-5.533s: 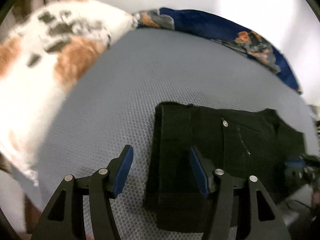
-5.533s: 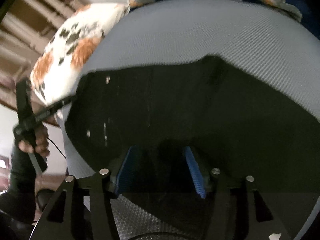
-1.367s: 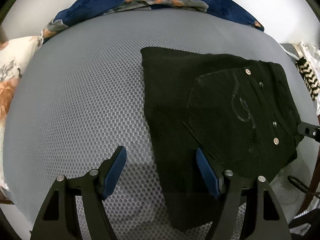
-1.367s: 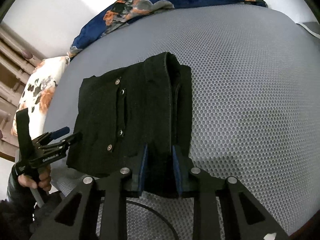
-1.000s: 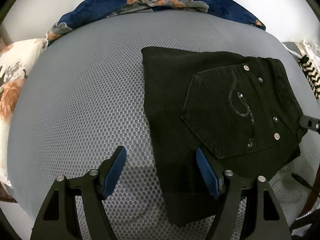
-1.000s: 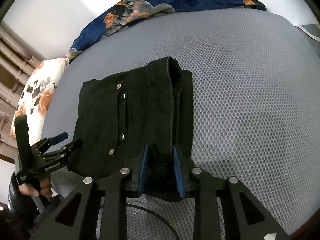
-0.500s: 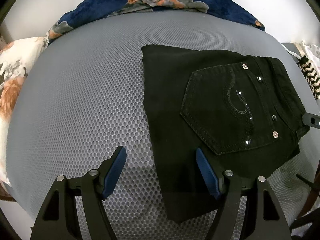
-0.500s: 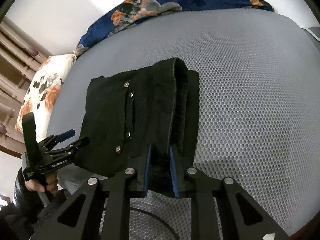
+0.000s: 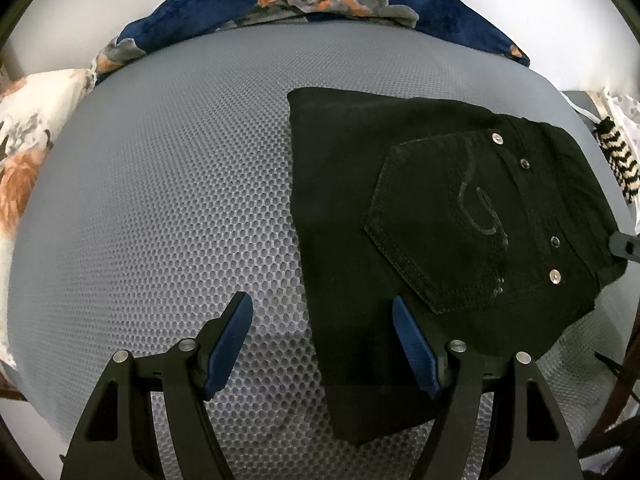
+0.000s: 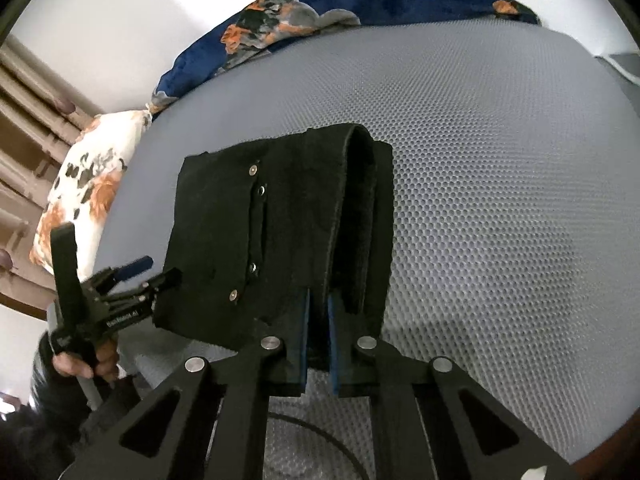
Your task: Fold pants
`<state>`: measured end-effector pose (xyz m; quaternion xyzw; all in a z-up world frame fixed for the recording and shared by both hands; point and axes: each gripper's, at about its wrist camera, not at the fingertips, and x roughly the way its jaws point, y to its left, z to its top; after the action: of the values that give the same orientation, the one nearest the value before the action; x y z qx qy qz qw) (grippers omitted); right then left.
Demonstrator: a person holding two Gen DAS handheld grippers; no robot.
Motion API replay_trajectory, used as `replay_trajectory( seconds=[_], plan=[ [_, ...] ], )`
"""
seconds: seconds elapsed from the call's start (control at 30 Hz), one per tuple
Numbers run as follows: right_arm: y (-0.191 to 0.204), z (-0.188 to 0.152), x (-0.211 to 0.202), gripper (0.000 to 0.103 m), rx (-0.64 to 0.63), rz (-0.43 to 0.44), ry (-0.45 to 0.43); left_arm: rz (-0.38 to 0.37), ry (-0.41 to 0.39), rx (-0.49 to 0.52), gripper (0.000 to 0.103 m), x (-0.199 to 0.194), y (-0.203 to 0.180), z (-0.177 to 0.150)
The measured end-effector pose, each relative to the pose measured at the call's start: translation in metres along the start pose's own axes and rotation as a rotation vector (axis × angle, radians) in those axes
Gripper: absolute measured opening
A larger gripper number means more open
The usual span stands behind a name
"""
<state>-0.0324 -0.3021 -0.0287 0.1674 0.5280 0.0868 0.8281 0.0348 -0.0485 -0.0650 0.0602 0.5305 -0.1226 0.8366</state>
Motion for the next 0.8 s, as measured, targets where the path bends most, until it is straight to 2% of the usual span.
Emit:
replay_trajectory(
  seconds=[0.2,0.3,0.8],
  plan=[
    [-0.009,-0.013,0.006,0.006,0.009,-0.031,0.022,-0.013,0.013,0.045,0.073,-0.002,-0.006,-0.006],
    [-0.016,-0.014,0.02,0.006,0.034,-0.04,0.047,-0.017,0.056,0.038,0.073,0.01,-0.008,-0.008],
    [-0.001,-0.002,0.024,0.014,-0.027,-0.082,0.056,-0.01,0.055,0.031,0.074,0.009,-0.011,-0.009]
  ],
)
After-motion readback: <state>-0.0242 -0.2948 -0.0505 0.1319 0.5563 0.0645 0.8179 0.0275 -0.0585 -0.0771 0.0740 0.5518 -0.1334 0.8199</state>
